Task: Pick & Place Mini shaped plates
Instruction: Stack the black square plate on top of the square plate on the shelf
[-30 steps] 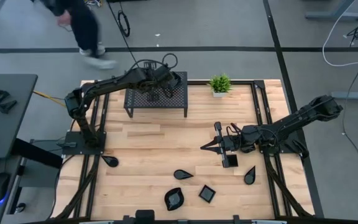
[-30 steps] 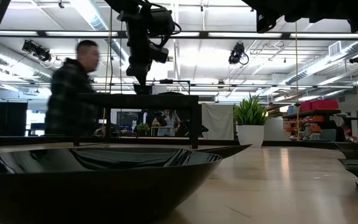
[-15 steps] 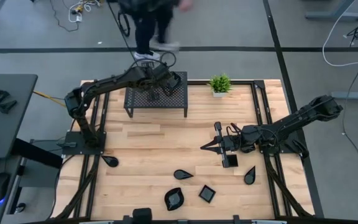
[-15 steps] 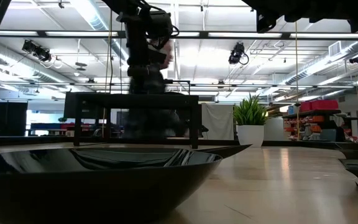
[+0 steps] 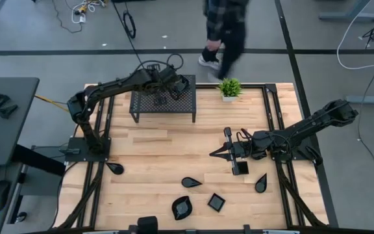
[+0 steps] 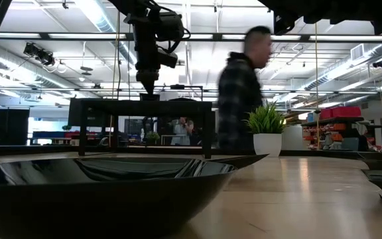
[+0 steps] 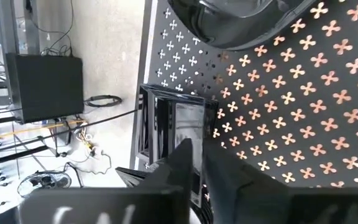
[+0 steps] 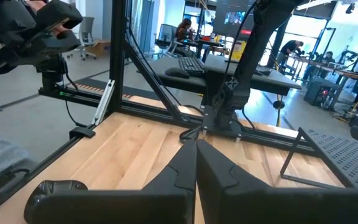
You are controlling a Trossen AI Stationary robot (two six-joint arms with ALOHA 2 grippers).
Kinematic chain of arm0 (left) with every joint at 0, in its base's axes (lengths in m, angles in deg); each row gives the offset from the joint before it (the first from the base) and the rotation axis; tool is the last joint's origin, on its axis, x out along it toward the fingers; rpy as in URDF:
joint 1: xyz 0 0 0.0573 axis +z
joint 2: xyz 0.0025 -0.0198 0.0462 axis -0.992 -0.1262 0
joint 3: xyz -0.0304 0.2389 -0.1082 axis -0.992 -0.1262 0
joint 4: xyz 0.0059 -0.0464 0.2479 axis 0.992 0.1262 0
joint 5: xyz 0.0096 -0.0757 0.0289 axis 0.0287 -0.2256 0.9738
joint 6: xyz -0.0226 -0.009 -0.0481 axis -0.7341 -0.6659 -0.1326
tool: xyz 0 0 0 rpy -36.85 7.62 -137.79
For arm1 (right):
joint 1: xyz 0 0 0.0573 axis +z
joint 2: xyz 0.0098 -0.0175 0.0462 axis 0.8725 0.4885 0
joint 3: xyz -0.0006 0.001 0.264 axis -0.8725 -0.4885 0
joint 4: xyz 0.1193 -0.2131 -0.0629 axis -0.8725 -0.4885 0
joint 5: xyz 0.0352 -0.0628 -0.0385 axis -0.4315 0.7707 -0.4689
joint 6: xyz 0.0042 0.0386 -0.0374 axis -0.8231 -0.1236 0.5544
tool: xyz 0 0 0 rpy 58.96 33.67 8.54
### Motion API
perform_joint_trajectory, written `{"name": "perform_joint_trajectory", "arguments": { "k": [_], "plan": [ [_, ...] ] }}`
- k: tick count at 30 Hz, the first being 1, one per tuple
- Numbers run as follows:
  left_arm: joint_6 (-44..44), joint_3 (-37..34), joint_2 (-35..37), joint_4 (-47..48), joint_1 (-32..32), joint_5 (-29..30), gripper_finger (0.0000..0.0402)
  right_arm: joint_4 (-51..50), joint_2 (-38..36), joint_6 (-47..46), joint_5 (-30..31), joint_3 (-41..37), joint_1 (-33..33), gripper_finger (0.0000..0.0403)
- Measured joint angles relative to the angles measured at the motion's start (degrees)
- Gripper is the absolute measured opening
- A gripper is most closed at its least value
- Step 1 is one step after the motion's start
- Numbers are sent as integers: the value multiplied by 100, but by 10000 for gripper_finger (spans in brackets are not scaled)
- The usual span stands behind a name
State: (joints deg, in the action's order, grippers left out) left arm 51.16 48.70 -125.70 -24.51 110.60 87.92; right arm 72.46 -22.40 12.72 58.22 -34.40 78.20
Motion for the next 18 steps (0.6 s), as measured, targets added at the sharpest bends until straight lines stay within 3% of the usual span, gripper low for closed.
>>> {"name": "perform_joint_trajectory", "arguments": {
  "k": [7, 11, 15, 18],
  "plan": [
    [-98, 0, 46, 52, 11, 198, 118, 2, 0, -17, 0, 0, 0, 11],
    [-160, 2, 264, 58, 21, -106, 145, 26, 0, -17, 0, -2, 0, 11],
    [-264, 2, 505, 17, 118, -575, 146, 60, -2, 0, 0, -2, 0, 11],
    [-461, 4, 570, 13, 291, -1021, 117, 75, -2, 0, -1, -2, 0, 11]
  ]
}}
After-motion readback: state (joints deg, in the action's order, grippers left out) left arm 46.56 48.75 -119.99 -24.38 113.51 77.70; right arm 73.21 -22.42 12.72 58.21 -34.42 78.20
